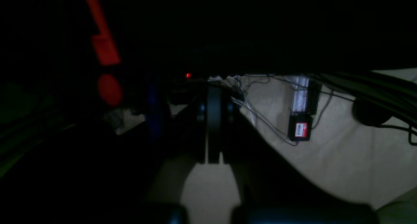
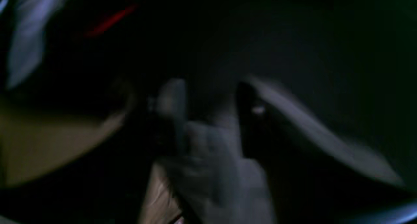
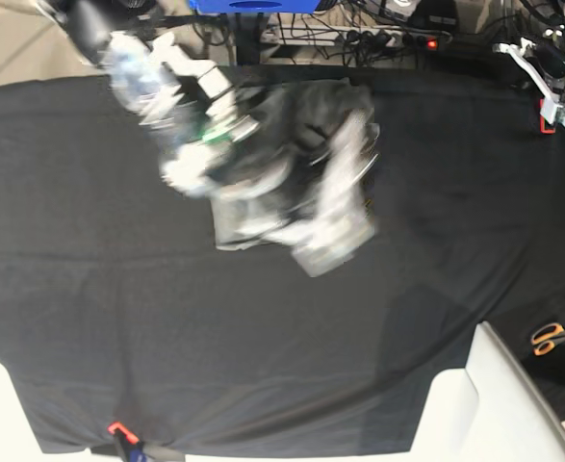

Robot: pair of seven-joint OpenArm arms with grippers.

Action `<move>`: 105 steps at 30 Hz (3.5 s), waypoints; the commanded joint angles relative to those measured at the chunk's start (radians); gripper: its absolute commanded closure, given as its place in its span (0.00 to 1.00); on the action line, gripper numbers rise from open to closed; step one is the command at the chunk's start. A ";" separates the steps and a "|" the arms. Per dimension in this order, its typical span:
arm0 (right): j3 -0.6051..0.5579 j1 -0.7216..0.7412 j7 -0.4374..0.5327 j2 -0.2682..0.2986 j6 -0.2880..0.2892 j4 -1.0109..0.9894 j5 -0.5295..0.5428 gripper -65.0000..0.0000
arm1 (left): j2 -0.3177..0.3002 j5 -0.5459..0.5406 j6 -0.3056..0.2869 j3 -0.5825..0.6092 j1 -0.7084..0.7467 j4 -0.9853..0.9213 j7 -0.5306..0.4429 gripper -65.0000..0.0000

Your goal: Fold the T-shirt properly

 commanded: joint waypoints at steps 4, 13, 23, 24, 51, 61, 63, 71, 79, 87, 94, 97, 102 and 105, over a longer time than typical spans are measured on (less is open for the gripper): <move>0.180 -0.090 -0.052 -0.003 0.017 0.026 0.025 0.97 | -0.017 -0.006 -0.002 -0.008 0.005 0.011 -0.010 1.00; 0.294 -0.161 -0.121 -0.002 0.007 -0.090 0.020 0.99 | -0.017 -0.006 -0.002 -0.008 0.005 0.014 -0.010 1.00; 0.282 -0.096 -0.116 -0.020 0.012 -0.265 0.025 0.99 | -0.017 -0.006 -0.002 -0.008 0.005 0.017 -0.010 1.00; 0.266 -0.084 -0.116 -0.025 0.012 -0.276 0.025 0.99 | -0.017 -0.006 -0.002 -0.008 0.005 0.017 -0.010 1.00; -0.024 0.250 0.223 -0.140 0.009 -0.663 0.178 0.99 | -0.017 -0.006 -0.002 -0.008 0.005 0.011 -0.011 1.00; -0.185 0.301 0.426 -0.092 0.015 -0.661 0.180 1.00 | -0.017 -0.006 -0.002 -0.008 0.005 0.011 -0.007 1.00; -0.185 0.293 0.429 -0.072 0.015 -0.604 0.177 1.00 | -0.016 -0.006 -0.002 -0.006 0.005 0.013 -0.007 1.00; -0.166 0.237 0.327 0.069 -0.059 -0.369 0.178 1.00 | -0.014 -0.006 -0.002 -0.006 0.005 0.017 -0.007 1.00; 0.054 0.026 0.205 0.166 -0.112 -0.198 0.180 1.00 | 0.018 -0.015 -0.002 0.088 0.034 0.137 -0.007 1.00; 0.278 -0.155 0.202 0.250 -0.108 -0.130 0.177 1.00 | 0.064 -0.305 -0.002 0.126 -0.029 0.341 0.183 1.00; 0.390 -0.234 0.203 0.262 -0.105 -0.188 0.175 1.00 | 0.067 -0.624 -0.002 0.127 -0.086 0.304 0.233 0.37; 0.395 -0.257 0.203 0.262 -0.105 -0.190 0.175 1.00 | 0.067 -0.687 -0.002 0.203 -0.141 0.237 0.229 0.00; 0.394 -0.270 0.203 0.262 -0.105 -0.190 0.175 1.00 | 0.131 -0.598 -0.002 0.312 -0.253 0.048 0.228 0.00; 0.394 -0.271 0.205 0.262 -0.105 -0.188 0.175 1.00 | 0.185 -0.495 -0.002 0.351 -0.308 -0.026 0.226 0.00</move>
